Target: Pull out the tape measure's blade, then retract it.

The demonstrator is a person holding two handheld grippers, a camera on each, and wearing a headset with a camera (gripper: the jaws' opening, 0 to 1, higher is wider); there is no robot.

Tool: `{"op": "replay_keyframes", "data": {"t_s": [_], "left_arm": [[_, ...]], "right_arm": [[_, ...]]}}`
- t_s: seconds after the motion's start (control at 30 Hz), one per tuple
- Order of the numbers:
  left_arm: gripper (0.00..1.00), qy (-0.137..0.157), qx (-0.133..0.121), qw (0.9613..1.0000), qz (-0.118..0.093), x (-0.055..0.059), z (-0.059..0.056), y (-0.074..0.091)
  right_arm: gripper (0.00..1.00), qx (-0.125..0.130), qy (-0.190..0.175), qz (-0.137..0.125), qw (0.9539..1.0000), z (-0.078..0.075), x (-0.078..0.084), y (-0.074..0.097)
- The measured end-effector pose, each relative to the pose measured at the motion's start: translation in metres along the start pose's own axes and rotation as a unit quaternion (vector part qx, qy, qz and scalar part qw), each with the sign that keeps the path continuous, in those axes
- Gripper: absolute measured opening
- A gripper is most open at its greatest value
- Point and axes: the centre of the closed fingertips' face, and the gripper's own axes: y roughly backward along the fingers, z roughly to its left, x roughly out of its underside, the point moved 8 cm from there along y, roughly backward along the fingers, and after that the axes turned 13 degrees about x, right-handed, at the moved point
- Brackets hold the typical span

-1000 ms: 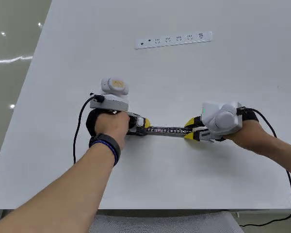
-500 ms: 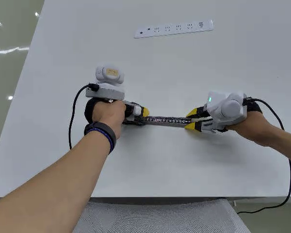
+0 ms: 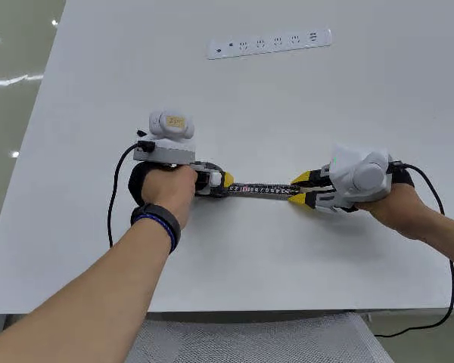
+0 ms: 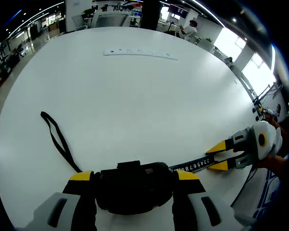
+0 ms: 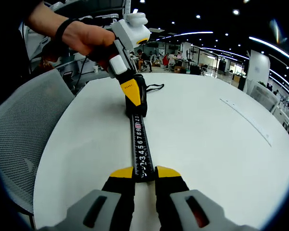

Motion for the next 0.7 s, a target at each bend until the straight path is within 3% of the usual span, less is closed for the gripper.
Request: {"op": "replay_keyframes", "data": {"t_s": [0.3, 0.43, 0.5, 0.53, 0.57, 0.63, 0.7], "left_arm": [[0.6, 0.002, 0.016, 0.9998, 0.01, -0.0013, 0.0008, 0.0004], [0.6, -0.001, 0.009, 0.9999, 0.008, -0.0028, -0.0015, 0.0006], [0.61, 0.013, 0.014, 0.9998, 0.0, -0.0008, 0.0024, 0.0011], [0.61, 0.038, 0.02, 0.999, -0.01, 0.0015, 0.003, 0.0012], [0.62, 0.017, 0.017, 0.9997, -0.007, -0.0004, 0.0035, 0.0016], [0.62, 0.014, 0.016, 0.9997, -0.007, 0.0, 0.0025, 0.001], [0.63, 0.014, 0.02, 0.9997, -0.008, 0.0001, 0.0036, 0.0013]], "right_arm": [[0.13, -0.015, 0.001, 0.0, 0.9999, -0.004, -0.0015, -0.0021], [0.13, -0.02, -0.001, -0.002, 0.9998, -0.0048, -0.0008, -0.0051], [0.14, -0.018, 0.0, -0.002, 0.9998, -0.0051, 0.0003, -0.0046], [0.14, -0.015, 0.0, -0.001, 0.9999, -0.0057, 0.0011, -0.0041], [0.15, -0.014, 0.0, -0.001, 0.9999, -0.0058, 0.0013, -0.0039], [0.16, -0.011, 0.011, 0.004, 0.9999, -0.0042, 0.0035, -0.0004], [0.19, -0.013, -0.003, 0.002, 0.9999, -0.0041, 0.0066, 0.0023]]}}
